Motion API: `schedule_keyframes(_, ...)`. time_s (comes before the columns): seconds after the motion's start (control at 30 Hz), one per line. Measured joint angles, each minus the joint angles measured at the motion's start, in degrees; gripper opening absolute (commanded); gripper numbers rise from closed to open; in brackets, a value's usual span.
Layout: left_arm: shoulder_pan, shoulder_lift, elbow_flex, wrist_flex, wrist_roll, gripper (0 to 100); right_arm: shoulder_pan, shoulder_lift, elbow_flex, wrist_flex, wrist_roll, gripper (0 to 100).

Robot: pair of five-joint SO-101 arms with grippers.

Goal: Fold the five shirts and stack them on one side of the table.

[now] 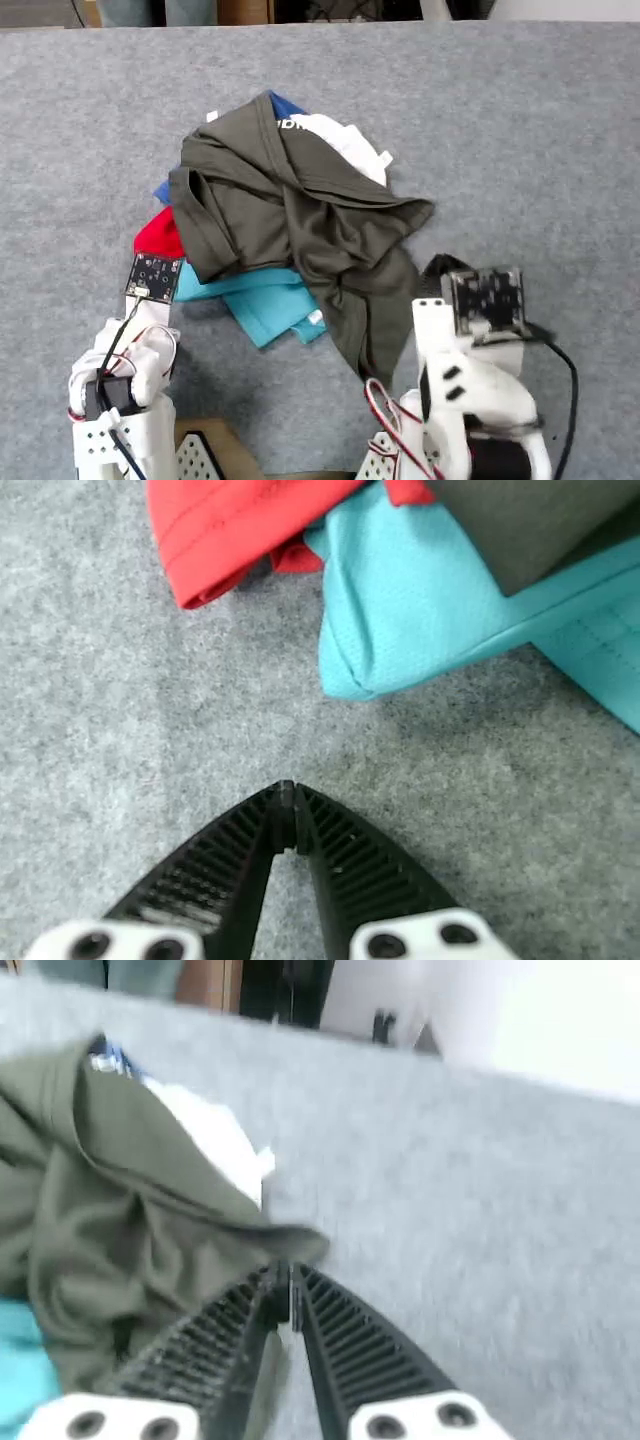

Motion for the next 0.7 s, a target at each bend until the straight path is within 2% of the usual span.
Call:
schedule_keyframes(0.13,-0.2,0.0,-0.9,0.1,0.0,3,0.0,14.3,-12.0,7.9,0.0,1.6)
schedule_keyframes(0.2,-2.7,-0.2,-4.0,0.1,-0.2,5,-0.3,24.5,-20.1,13.3,0.0,2.1)
schedule_keyframes(0.27,-3.6,0.0,-8.3,0.1,-1.9,7,-0.4,35.3,-29.4,19.3,0.0,6.4)
schedule_keyframes(0.37,-6.4,-0.3,-15.5,1.2,-3.5,10,-0.4,48.8,-38.9,22.5,-0.9,17.9)
schedule_keyframes(0.53,-9.2,2.4,-25.0,2.6,-3.3,14,-6.2,56.2,-35.5,22.9,-1.4,35.4)
schedule_keyframes(0.63,-9.4,9.3,-28.4,2.6,-0.7,17,-11.8,59.0,-26.2,20.0,-1.4,41.0)
schedule_keyframes(0.7,-9.4,15.6,-31.6,2.6,1.6,19,-16.0,59.9,-18.7,14.9,-1.4,41.1)
